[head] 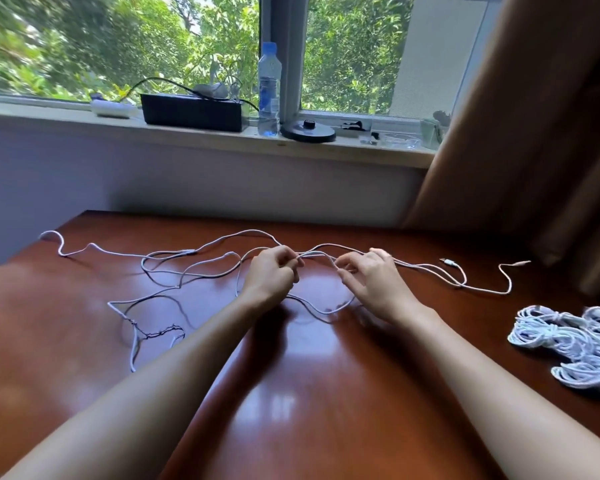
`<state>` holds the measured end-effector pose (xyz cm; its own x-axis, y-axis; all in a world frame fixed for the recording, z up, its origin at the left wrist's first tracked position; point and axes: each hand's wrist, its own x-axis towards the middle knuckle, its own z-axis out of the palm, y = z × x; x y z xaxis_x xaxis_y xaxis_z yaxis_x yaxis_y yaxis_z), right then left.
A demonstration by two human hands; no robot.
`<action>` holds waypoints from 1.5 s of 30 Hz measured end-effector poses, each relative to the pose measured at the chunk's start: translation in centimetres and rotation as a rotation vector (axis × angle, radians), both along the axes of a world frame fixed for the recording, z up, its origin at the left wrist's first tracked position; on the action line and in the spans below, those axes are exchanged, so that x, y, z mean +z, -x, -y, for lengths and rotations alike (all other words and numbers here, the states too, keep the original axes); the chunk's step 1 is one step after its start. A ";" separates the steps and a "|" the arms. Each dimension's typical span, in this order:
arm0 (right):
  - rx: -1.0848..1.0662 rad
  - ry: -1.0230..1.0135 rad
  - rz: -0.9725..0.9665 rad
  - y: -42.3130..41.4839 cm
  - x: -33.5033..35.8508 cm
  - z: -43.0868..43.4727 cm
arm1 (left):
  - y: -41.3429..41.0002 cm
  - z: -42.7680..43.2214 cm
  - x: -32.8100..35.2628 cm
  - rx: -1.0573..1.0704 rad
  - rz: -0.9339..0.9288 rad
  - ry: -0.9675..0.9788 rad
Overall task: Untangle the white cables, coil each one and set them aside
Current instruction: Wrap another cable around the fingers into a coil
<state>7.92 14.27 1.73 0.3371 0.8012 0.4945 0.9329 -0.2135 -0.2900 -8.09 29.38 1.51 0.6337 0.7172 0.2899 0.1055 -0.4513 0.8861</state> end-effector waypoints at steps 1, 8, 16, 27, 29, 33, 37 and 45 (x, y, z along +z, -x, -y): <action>0.006 -0.031 -0.042 0.0 -0.3 -0.2 | -0.2 -0.1 -0.2 -0.020 0.008 0.025; -0.007 -0.156 -0.159 0.2 -2.1 -1.6 | -1.9 -0.4 -1.1 -0.138 0.084 0.277; -0.145 -0.191 -0.238 -1.3 -2.5 -2.5 | -3.2 -2.1 -0.8 -0.204 0.298 0.815; -0.177 -0.255 -0.197 0.0 -2.5 -1.9 | -2.1 -2.0 -1.0 -0.363 0.371 0.856; -0.147 -0.239 -0.208 0.5 -2.6 -2.0 | -1.9 -2.0 -1.0 -0.399 0.354 0.865; -0.100 -0.238 -0.116 1.1 -2.7 -2.1 | -1.4 -2.2 -0.8 -0.477 0.418 0.940; 0.041 -0.180 -0.132 1.5 -2.9 -2.0 | -0.8 -2.5 -1.0 -0.489 0.613 1.107; 0.201 -0.086 -0.121 2.4 -3.2 -1.5 | 0.0 -1.2 0.7 -0.523 0.821 1.301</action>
<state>5.56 15.80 -1.50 0.2363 0.8147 0.5296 0.9115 0.0030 -0.4114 -8.05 30.62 2.23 0.8627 0.5024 0.0574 -0.4785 0.7744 0.4140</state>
